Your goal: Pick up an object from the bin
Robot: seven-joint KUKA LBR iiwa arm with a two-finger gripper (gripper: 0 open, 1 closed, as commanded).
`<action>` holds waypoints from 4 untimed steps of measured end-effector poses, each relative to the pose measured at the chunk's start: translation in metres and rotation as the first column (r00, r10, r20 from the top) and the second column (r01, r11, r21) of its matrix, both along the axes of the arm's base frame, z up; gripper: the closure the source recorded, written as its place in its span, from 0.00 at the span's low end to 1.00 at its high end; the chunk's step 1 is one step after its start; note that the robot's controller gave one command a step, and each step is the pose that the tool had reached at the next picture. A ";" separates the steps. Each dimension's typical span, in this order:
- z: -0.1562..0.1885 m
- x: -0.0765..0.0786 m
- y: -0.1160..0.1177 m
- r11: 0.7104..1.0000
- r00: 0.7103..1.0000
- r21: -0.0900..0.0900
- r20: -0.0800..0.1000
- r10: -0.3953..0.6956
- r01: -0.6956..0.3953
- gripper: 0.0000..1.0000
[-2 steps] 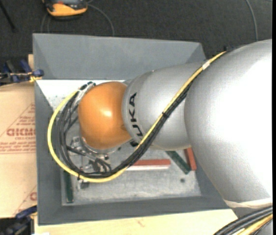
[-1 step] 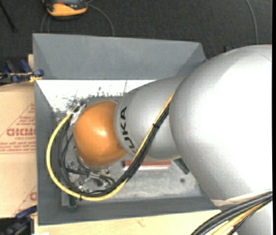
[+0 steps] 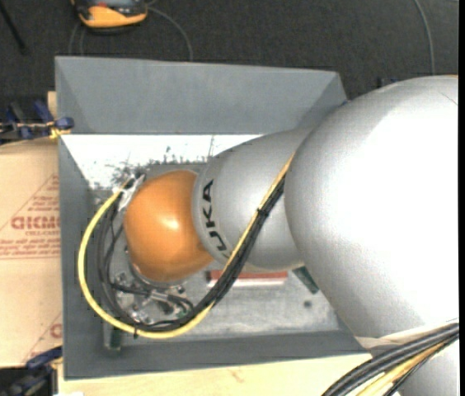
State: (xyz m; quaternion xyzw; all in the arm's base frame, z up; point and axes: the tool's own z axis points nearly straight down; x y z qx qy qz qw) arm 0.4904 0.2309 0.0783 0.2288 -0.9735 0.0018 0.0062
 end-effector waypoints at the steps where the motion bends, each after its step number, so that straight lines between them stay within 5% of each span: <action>1: 0.032 0.008 0.004 1.000 1.000 0.005 0.010 0.007 -0.007 1.00; 4: 0.158 -0.010 -0.009 1.000 1.000 0.008 0.017 0.022 -0.022 1.00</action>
Offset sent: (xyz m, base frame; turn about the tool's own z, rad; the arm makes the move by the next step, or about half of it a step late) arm -0.0069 0.0050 0.0789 -0.0106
